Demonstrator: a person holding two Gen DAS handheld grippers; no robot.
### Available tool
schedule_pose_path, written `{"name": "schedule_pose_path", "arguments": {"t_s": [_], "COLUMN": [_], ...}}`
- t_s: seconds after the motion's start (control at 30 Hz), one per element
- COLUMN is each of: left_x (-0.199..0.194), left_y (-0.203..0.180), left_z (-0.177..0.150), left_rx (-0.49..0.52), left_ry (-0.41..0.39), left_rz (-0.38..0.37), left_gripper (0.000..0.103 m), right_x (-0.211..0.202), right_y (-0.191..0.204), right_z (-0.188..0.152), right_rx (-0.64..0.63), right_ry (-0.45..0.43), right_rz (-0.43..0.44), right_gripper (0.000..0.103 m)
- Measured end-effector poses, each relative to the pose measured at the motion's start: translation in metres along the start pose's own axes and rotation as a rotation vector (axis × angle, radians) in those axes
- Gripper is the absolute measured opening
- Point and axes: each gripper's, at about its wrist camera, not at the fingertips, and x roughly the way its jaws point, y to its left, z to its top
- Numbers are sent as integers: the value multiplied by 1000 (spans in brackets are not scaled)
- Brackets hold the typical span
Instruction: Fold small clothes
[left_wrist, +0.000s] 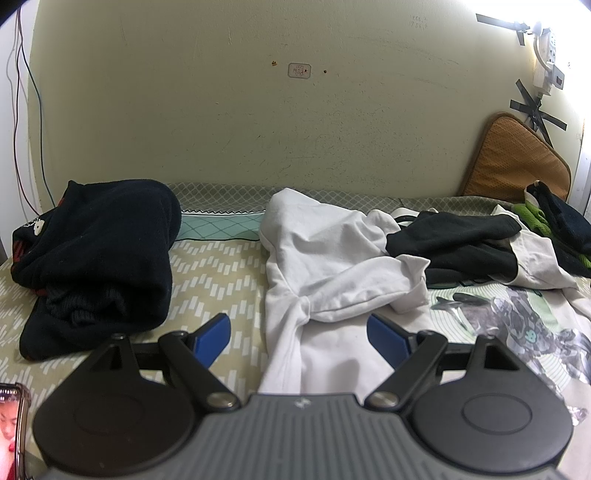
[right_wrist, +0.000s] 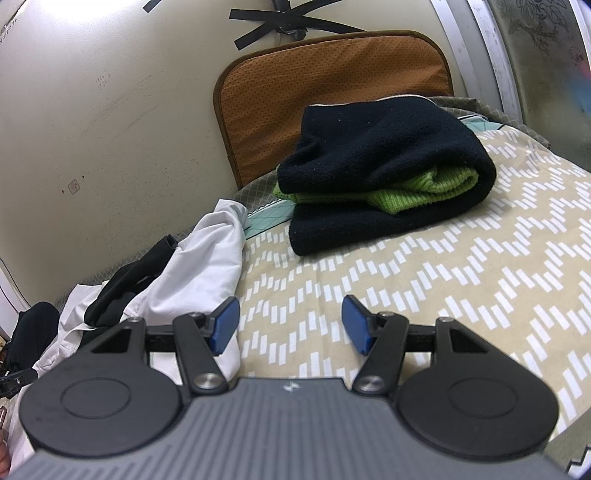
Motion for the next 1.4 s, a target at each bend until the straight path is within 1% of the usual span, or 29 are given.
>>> {"name": "schedule_pose_path", "arguments": {"t_s": [0.67,1.1,1.2,1.27,1.33,1.4], "left_x": [0,5,2,-5,-25,-53], "left_y": [0,2,4,9,19,35], "left_z": [0,0,0,2,1,-5], "left_rx": [-1,-21,-26,-49,-86,-106], "left_ry": [1,17,3,15,15,12], "left_rz": [-1,12,-19,-54,-102,-141], "left_gripper": [84,83,84,84,84,84], "right_x": [0,0,1,0,-7,-20], "right_y": [-1,0,0,-2,-6,-9], "right_z": [0,0,0,2,3,0], "right_rx": [0,-4,-3,4,32,64], "right_ry": [0,3,5,7,6,24], "right_rz": [2,0,7,19,41,98], "right_gripper": [64,64,64,64,63,63]}}
